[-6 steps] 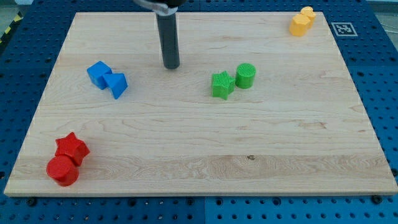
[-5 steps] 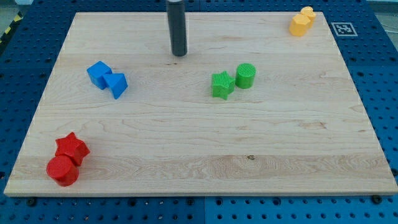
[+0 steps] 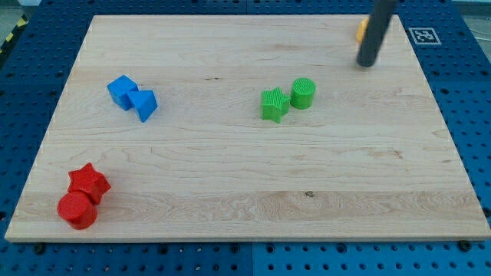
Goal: Separate yellow heart from the yellow hexagon
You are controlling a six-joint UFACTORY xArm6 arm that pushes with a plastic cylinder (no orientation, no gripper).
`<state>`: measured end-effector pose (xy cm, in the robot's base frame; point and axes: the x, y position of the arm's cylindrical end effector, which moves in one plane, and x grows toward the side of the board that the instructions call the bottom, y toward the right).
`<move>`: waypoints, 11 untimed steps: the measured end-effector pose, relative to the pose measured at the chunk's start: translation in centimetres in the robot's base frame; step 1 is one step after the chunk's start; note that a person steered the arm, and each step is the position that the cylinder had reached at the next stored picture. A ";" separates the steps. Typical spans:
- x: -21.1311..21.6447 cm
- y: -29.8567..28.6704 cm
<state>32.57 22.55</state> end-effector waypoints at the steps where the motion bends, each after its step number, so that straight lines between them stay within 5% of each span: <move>1: -0.9 4.8; 4: -5.4 12.0; 6: -11.3 10.2; 11: -10.8 0.3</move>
<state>21.78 22.89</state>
